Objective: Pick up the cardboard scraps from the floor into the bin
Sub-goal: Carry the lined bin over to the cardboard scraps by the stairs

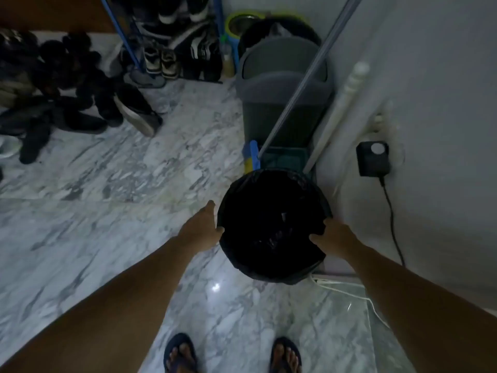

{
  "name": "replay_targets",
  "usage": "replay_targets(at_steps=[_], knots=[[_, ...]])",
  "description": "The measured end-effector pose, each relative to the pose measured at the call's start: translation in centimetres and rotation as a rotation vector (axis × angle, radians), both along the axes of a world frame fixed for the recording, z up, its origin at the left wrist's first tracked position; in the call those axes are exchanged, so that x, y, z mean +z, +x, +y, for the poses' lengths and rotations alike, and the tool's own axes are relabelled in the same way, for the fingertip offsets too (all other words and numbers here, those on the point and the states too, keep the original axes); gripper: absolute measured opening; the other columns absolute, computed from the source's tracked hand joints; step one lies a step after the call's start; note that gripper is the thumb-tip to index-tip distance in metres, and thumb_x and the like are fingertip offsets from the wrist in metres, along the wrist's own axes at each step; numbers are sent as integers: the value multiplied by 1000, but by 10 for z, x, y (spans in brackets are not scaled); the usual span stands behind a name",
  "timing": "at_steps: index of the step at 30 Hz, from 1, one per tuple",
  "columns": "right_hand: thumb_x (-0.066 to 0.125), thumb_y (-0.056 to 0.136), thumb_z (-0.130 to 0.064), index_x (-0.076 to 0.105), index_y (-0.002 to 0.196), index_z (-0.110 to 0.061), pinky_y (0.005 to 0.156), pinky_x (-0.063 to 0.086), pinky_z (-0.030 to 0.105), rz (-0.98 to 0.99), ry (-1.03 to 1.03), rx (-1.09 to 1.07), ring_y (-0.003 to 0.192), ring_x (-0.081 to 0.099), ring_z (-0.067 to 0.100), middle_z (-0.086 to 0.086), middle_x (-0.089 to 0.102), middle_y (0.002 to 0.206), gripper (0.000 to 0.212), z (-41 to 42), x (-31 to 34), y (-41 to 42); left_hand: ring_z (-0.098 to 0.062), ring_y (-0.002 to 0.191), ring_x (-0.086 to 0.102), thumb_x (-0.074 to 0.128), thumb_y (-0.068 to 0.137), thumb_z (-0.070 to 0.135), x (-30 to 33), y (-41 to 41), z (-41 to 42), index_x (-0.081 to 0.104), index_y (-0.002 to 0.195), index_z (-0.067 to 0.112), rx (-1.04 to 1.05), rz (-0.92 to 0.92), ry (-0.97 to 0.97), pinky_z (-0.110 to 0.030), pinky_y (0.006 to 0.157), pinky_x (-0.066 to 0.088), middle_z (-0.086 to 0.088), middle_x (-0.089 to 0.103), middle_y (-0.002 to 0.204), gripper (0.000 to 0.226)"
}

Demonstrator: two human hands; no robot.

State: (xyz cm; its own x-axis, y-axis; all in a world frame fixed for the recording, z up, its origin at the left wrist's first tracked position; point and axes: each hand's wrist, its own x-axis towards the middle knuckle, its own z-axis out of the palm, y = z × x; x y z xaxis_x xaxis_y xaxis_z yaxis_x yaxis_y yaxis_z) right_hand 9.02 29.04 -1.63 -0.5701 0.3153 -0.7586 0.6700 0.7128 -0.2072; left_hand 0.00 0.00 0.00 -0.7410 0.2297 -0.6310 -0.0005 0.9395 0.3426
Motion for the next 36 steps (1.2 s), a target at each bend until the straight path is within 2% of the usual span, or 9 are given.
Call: replay_targets(at_steps=[3, 7, 11, 14, 17, 21, 28, 32, 36], knots=[[65, 85, -30, 35, 141, -3, 93, 49, 36, 58, 38, -101, 119, 54, 38, 22, 51, 134, 69, 5, -33, 5, -29, 141, 31, 55, 96, 28, -35, -2, 1, 5, 154, 13, 82, -23, 21, -38, 110, 33, -12, 22, 158, 78], [68, 84, -17, 16, 147, -4, 97, 45, 41, 72, 59, -200, 122, 51, 42, 28, 47, 134, 82, 8, -65, 10, -31, 141, 32, 60, 93, 25, -77, -6, 4, 9, 154, 9, 251, -59, 78, -38, 113, 33, -14, 27, 156, 81], [67, 81, -7, 13, 149, -6, 94, 45, 41, 163, 97, -246, 117, 54, 45, 29, 53, 128, 87, 8, -83, 17, -34, 108, 61, 60, 84, 7, -101, -3, 8, 45, 136, 5, 382, 11, 141, -34, 83, 52, -19, 64, 114, 54], [67, 81, -6, 18, 150, -8, 94, 45, 40, 223, 96, -243, 116, 55, 44, 26, 56, 126, 85, 3, -75, 21, -32, 94, 63, 55, 80, 5, -95, 1, 8, 58, 117, 5, 432, 38, 168, -30, 69, 46, -17, 66, 103, 37], [62, 80, -1, 27, 146, -7, 92, 45, 40, 258, 77, -239, 113, 56, 44, 26, 57, 124, 76, -4, -47, 17, -26, 85, 57, 53, 81, 4, -68, 1, 0, 57, 117, 4, 485, 40, 178, -29, 68, 43, -16, 64, 107, 36], [58, 82, -3, 32, 142, -6, 95, 46, 44, 293, 42, -231, 113, 56, 44, 26, 57, 124, 65, -26, 10, 2, -33, 100, 60, 55, 80, 4, -11, -2, -25, 57, 119, 4, 558, 81, 153, -30, 69, 42, -16, 63, 109, 39], [48, 98, -28, 38, 134, -3, 93, 46, 46, 409, 23, -223, 113, 55, 42, 26, 55, 126, 45, -74, 123, -33, -32, 82, 61, 60, 74, 18, 113, 12, -75, 55, 92, 1, 818, 187, 159, -28, 50, 36, -9, 57, 79, 25], [41, 101, -42, 42, 127, 3, 85, 46, 46, 551, 132, -75, 109, 57, 43, 27, 58, 119, 52, -110, 190, -56, -36, 94, 61, 57, 88, 49, 179, 22, -100, 53, 111, -1, 1053, 323, 126, -34, 65, 40, -19, 62, 103, 56], [43, 101, -39, 44, 122, 3, 82, 47, 47, 607, 179, 41, 105, 58, 44, 27, 59, 116, 47, -146, 250, -77, -42, 108, 57, 45, 98, 42, 237, 32, -136, 50, 120, -6, 1161, 449, 91, -38, 73, 40, -27, 59, 117, 53]])
